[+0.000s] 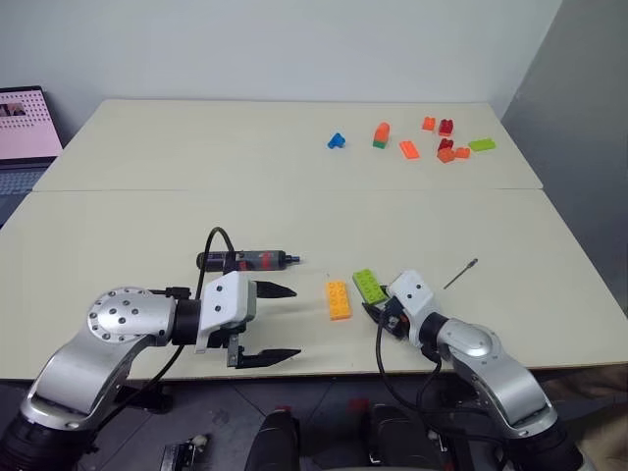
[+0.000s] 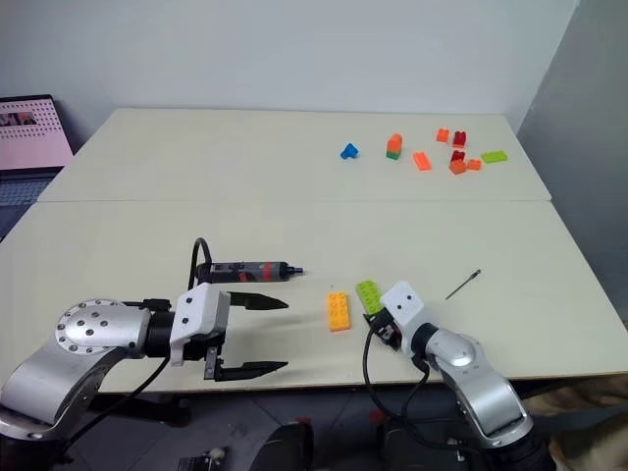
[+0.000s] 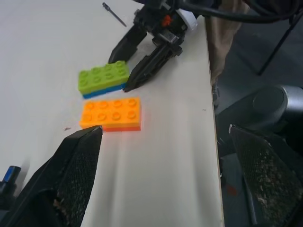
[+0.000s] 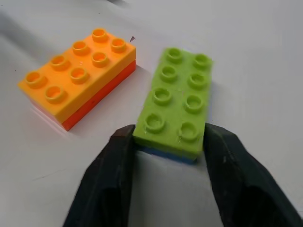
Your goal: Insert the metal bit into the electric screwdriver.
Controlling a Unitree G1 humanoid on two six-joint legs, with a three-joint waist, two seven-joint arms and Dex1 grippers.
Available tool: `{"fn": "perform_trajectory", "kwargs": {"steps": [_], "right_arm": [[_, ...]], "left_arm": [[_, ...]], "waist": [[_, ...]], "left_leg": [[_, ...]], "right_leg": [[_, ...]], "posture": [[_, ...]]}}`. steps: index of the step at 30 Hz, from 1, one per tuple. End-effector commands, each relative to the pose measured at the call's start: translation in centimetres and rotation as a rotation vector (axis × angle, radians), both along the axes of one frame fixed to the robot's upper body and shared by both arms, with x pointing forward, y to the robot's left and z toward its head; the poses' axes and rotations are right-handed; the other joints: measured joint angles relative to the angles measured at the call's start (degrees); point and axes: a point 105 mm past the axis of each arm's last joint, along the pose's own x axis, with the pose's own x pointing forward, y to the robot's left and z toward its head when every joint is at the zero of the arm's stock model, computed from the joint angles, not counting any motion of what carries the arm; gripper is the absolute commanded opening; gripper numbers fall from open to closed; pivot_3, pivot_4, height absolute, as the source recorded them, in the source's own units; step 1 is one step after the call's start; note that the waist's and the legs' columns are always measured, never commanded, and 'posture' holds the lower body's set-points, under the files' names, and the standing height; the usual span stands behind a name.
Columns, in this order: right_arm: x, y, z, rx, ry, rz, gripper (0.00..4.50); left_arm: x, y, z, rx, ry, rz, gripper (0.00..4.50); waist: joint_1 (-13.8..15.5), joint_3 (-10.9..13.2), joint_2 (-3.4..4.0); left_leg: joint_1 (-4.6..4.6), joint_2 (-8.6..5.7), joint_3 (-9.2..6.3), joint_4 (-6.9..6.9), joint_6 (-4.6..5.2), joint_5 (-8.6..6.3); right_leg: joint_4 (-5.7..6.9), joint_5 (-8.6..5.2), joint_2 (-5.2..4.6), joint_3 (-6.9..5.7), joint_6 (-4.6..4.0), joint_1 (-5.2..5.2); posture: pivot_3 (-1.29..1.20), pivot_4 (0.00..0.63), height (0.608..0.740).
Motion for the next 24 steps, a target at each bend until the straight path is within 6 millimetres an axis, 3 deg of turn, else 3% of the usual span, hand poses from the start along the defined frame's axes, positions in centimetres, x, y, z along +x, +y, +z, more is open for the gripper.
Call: {"fn": "perform_trajectory", "kwargs": {"steps": [1, 7, 12, 16, 18, 24], "right_arm": [[0.6, -2.0, 0.6, -0.03, -0.048, -0.082, 1.43], [1.1, -4.2, 2.5, -0.007, -0.136, -0.169, 1.43], [2.1, -9.6, 4.7, -0.026, -0.232, -0.362, 1.43], [3.1, -17.6, 5.2, -0.068, -0.244, -0.648, 1.43], [3.5, -20.0, 5.2, -0.073, -0.237, -0.735, 1.43], [5.4, -23.2, 3.2, -0.061, -0.153, -0.838, 1.43]], "left_arm": [[0.2, -1.0, 1.3, -0.056, -0.025, -0.018, 4.5], [1.0, -2.0, 2.5, -0.13, -0.036, -0.009, 4.5], [1.5, -3.4, 4.0, -0.217, -0.041, -0.023, 4.5], [1.1, -5.2, 4.8, -0.257, -0.057, -0.095, 4.5], [1.2, -5.7, 4.9, -0.269, -0.062, -0.11, 4.5], [1.4, -6.6, 4.6, -0.265, -0.078, -0.147, 4.5]], "waist": [[0.04, 0.0, 0.0], [0.01, 0.0, 0.0], [0.02, 0.0, 0.01], [0.08, 0.0, 0.01], [0.05, 0.0, 0.01], [-0.63, -0.01, 0.04]], "left_leg": [[-0.01, 0.0, 0.0, 0.0, 0.0, 0.0], [-0.03, -0.01, 0.0, 0.0, 0.0, 0.0], [-0.06, -0.03, 0.0, 0.02, 0.0, 0.0], [-0.05, -0.03, 0.0, 0.02, 0.0, 0.0], [-0.04, -0.07, 0.05, 0.03, 0.0, 0.0], [0.04, 0.03, 0.1, 0.01, 0.01, 0.01]], "right_leg": [[-0.01, 0.0, 0.0, 0.0, 0.0, 0.0], [-0.01, 0.01, 0.0, 0.0, 0.02, 0.0], [-0.02, 0.18, 0.01, 0.02, 0.31, -0.01], [-0.01, 0.2, 0.04, 0.03, 0.34, 0.0], [-0.02, 0.22, 0.03, 0.09, 0.36, 0.03], [0.05, 0.28, 0.17, 0.18, 0.28, 0.01]], "posture": [[0.0, 0.15, 0.74], [0.0, 0.15, 0.74], [0.0, 0.15, 0.74], [0.0, 0.15, 0.74], [0.0, 0.15, 0.74], [0.0, 0.15, 0.74]]}}
